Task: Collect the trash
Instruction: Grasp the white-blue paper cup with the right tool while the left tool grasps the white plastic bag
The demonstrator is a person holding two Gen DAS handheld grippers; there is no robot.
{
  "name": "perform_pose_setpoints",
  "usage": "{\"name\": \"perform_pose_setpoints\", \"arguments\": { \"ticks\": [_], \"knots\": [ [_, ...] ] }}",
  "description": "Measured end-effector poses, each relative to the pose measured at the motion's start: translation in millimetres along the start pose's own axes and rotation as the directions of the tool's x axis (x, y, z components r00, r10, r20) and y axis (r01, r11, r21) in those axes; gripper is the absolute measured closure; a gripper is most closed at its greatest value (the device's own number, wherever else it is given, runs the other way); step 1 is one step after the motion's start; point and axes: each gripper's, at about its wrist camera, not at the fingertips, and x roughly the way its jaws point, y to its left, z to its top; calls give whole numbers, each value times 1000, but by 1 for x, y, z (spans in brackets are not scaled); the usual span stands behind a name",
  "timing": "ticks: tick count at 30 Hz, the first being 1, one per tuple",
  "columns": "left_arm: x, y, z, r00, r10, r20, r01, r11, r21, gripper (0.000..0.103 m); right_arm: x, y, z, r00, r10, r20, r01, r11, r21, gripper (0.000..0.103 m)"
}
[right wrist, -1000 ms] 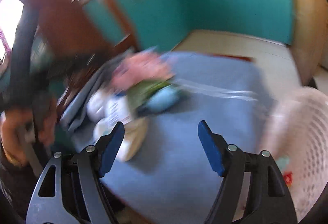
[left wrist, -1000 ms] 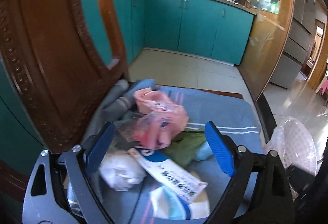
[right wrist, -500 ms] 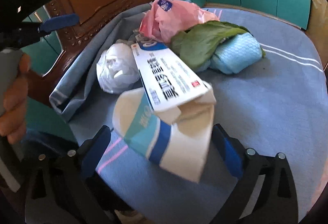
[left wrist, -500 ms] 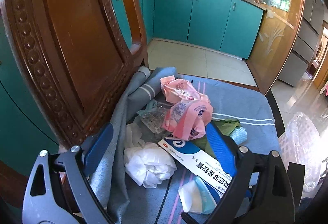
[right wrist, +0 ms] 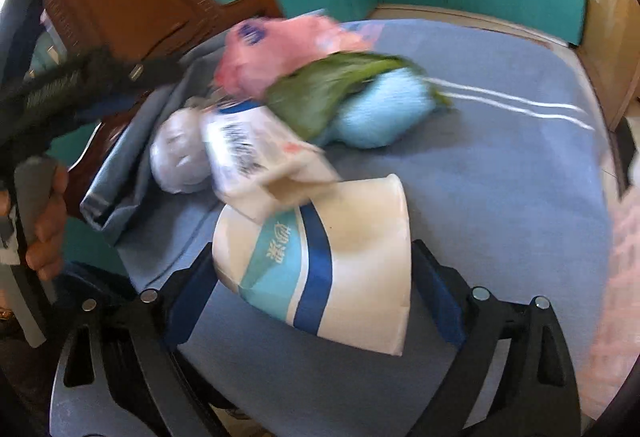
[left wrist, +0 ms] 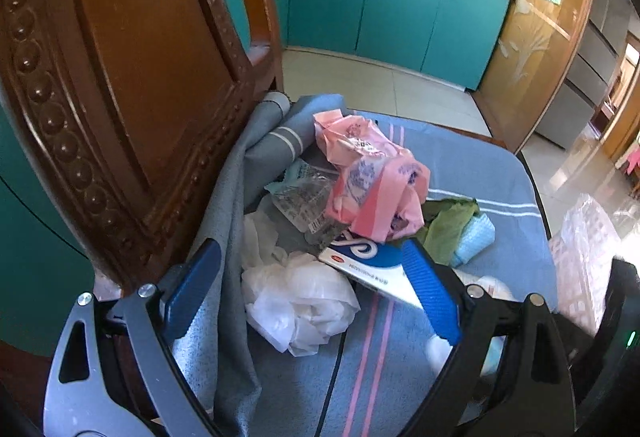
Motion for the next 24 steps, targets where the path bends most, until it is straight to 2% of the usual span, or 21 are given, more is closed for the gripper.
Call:
{"name": "perform_pose_setpoints", "arguments": {
  "ticks": [3,7,9,15,18,19,21,24],
  "knots": [
    [8,-6,-5,999,-13,-47,14,999,29,15,-6,-25,2,998,-64,19,62,996,66,12],
    [25,-9,-12,990,-43,-136,47,999,24,17,-13,-47,8,997,-64,41,58,989,134,12],
    [30,-9,-14,987,-46,-154,49,999,20,17,-17,-53,10,997,-63,51,55,987,154,12],
    [43,3,-18,981,2,-192,-5,1000,-18,17,-22,-45,11,996,-58,72,49,991,124,11],
    [47,3,-20,980,13,-197,-14,1000,-5,19,-25,-40,12,995,-63,77,55,994,99,11],
    [49,2,-20,981,18,-195,-18,1000,2,22,-25,-38,12,995,-69,79,62,994,91,11],
    [50,1,-21,981,38,-190,-36,999,16,40,-26,-37,11,994,-75,81,69,994,84,11],
    [47,5,-18,985,52,-167,-49,999,20,59,-25,-36,11,994,-78,77,71,994,85,11]
  ]
}}
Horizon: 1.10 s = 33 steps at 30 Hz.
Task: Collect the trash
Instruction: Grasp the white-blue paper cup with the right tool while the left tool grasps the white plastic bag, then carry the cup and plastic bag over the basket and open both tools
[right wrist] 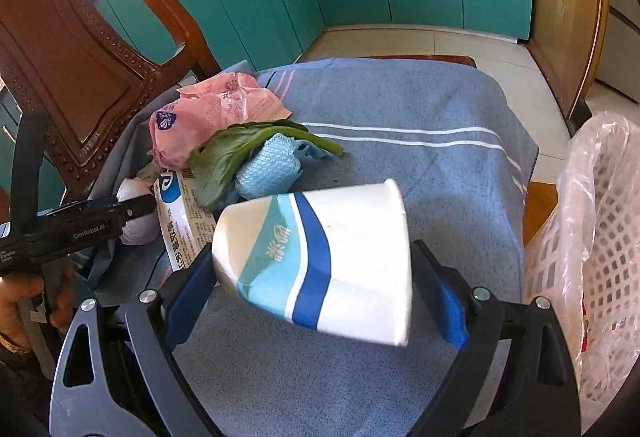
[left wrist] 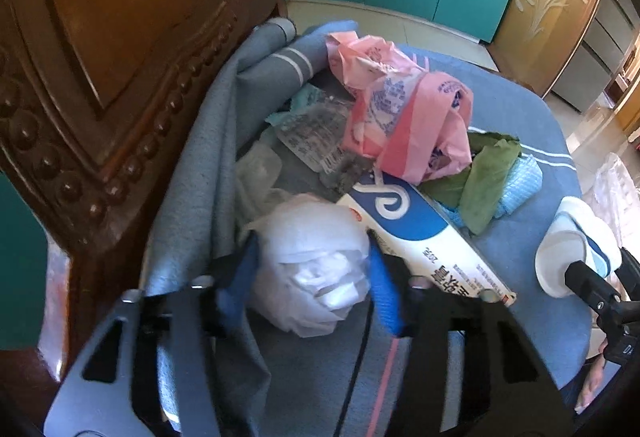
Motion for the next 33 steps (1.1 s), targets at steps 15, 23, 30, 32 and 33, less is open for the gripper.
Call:
{"name": "perform_pose_setpoints", "arguments": {
  "ticks": [15,23,30,32,33],
  "knots": [
    [-59,7,3,950,-164,265,176,984,-22,68,17,4,-3,997,-73,-35,71,997,-30,11],
    [-81,0,-4,923,-210,323,218,976,12,68,21,6,-2,996,-85,-29,83,996,-44,11],
    [-77,-5,-3,925,-215,315,219,975,21,68,22,6,-1,997,-79,-19,78,996,-49,20],
    [-75,-5,-2,925,-214,315,219,976,21,68,22,7,-1,997,-76,-19,75,996,-50,21],
    [-75,-6,-2,925,-211,316,216,976,21,68,22,7,-1,997,-76,-19,75,996,-52,21]
  ]
}}
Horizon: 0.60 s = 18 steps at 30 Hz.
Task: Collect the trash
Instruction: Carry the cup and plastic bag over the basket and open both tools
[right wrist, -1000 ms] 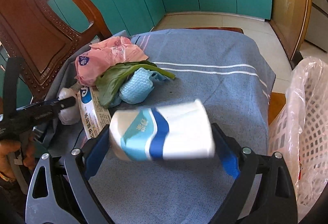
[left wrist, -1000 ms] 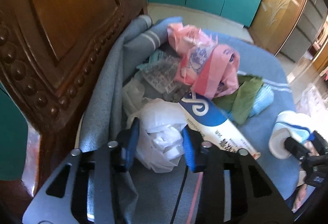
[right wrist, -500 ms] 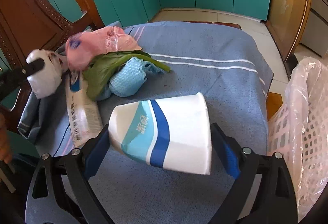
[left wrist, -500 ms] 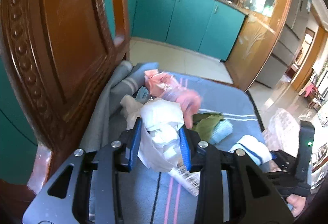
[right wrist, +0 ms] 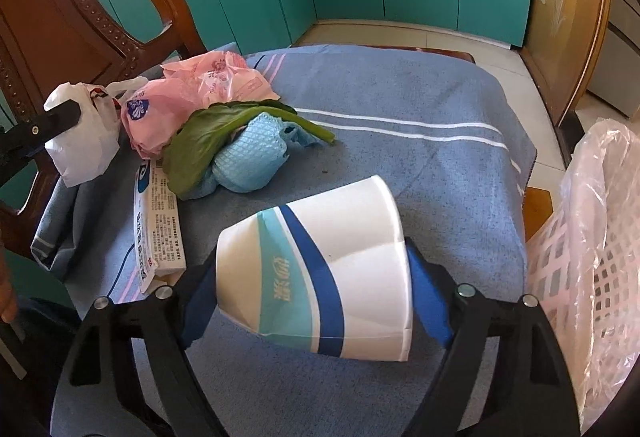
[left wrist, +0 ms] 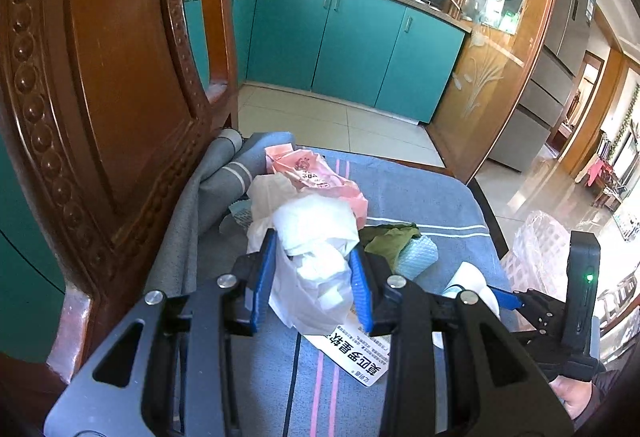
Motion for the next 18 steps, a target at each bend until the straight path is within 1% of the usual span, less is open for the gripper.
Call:
{"name": "perform_pose_setpoints", "arguments": {
  "ticks": [7,11,15,18],
  "knots": [
    [-1,-1,-1,1000,8,16,-8,1000,5,68,-4,-2,2,1000,5,18,-6,1000,13,22],
    [-9,-3,-1,998,8,58,-8,1000,13,68,-11,-4,3,999,13,45,-14,1000,20,22],
    [-12,-6,-1,996,5,94,-8,1000,28,68,-8,0,1,999,4,32,-4,1000,-1,22],
    [-16,-6,0,993,-2,119,-1,1000,28,68,-14,2,2,998,13,62,-12,1000,-8,22]
  ]
}}
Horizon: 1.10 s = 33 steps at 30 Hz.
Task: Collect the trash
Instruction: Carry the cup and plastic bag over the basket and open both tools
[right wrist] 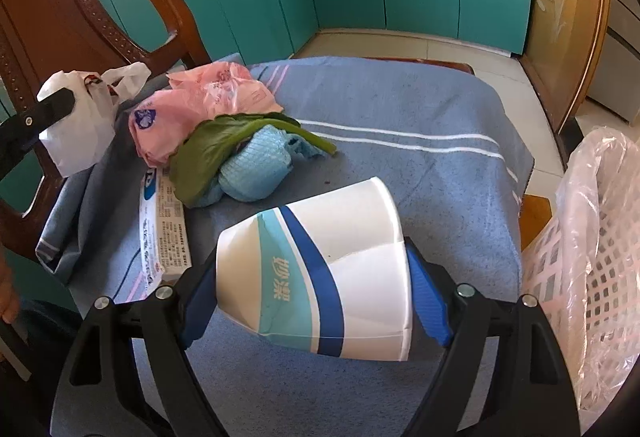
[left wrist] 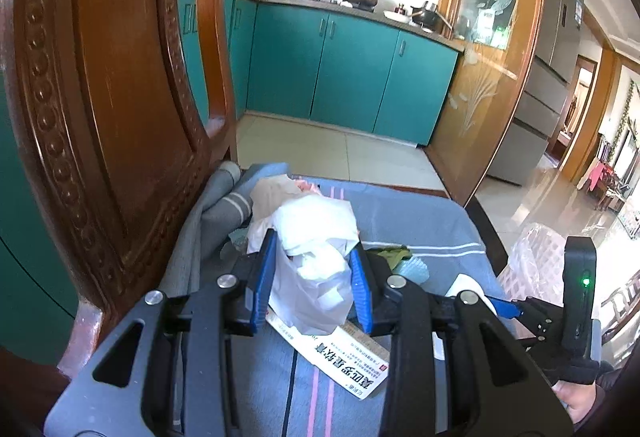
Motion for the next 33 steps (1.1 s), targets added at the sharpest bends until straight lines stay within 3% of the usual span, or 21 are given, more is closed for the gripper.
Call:
{"name": "perform_pose_setpoints", "arguments": {
  "ticks": [3,9,17,24,33],
  "knots": [
    [-6,0,2,999,-12,38,12,1000,-4,68,-8,1,1,999,-6,35,6,1000,-12,22],
    [-16,2,4,995,-41,92,43,999,-21,68,-8,2,0,1000,-6,27,6,1000,-20,22],
    [-11,-3,2,997,-38,69,38,999,-2,68,-3,5,-1,1000,-12,15,12,999,-30,22],
    [-10,-8,4,997,-45,67,45,999,2,68,-29,-9,7,992,-18,121,16,1000,16,22],
    [-6,-57,2,986,-158,44,156,986,60,68,-78,-61,14,964,-100,248,65,988,144,22]
  ]
}}
